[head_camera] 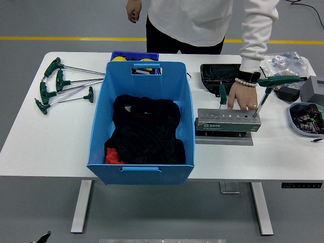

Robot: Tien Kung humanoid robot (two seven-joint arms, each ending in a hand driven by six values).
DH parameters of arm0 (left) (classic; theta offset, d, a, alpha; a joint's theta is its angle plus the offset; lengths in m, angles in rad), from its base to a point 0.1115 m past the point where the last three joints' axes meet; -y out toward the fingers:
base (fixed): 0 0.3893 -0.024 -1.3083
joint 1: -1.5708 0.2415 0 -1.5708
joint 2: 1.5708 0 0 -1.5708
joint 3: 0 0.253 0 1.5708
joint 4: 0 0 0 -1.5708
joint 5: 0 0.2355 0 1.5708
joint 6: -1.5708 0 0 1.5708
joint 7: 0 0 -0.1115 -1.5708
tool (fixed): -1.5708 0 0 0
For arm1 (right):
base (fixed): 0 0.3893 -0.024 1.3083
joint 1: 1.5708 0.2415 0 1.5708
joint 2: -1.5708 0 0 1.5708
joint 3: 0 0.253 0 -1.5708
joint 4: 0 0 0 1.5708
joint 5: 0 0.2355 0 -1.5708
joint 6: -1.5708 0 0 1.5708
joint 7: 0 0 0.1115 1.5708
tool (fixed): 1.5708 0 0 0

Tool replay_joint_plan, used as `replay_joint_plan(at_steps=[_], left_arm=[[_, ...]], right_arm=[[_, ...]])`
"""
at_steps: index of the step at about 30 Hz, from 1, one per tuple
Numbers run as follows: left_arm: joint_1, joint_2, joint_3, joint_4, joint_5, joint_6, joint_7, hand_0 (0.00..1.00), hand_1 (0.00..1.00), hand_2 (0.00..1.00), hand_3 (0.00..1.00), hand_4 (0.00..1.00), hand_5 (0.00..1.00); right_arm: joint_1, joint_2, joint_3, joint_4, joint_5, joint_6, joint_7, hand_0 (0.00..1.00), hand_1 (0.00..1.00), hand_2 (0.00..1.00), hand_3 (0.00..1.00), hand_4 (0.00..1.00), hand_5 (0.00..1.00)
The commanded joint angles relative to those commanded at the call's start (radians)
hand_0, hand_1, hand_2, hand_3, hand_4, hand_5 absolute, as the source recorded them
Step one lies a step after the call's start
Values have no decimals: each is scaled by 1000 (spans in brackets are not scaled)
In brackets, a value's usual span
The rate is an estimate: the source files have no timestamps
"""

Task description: Lift tool from toolbox,place it in box,lift tool from toolbox,place it in box

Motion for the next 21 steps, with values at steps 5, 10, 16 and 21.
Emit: replay_joint_plan(at_steps=[5,10,16,21], left_arm=[[-1,0,-2,0,2,0,1,768,785,801,714,697,583],[-2,0,-5,0,4,1,3,768,785,801,715,698,583],[0,-1,-7,0,5,2,5,768,785,801,715,698,583],[3,-2,-8,0,7,3,7,768,786,801,717,700,584]], right_arm=[[35,-67,-39,14,-214,-4,21,991,934,998,998,998,773],[84,-151,-107,38,-422,12,58,998,962,998,998,998,612],[131,-219,-190,66,-650,26,51,998,971,998,998,998,594],[194,-261,-278,64,-680,72,16,998,971,984,998,998,595]])
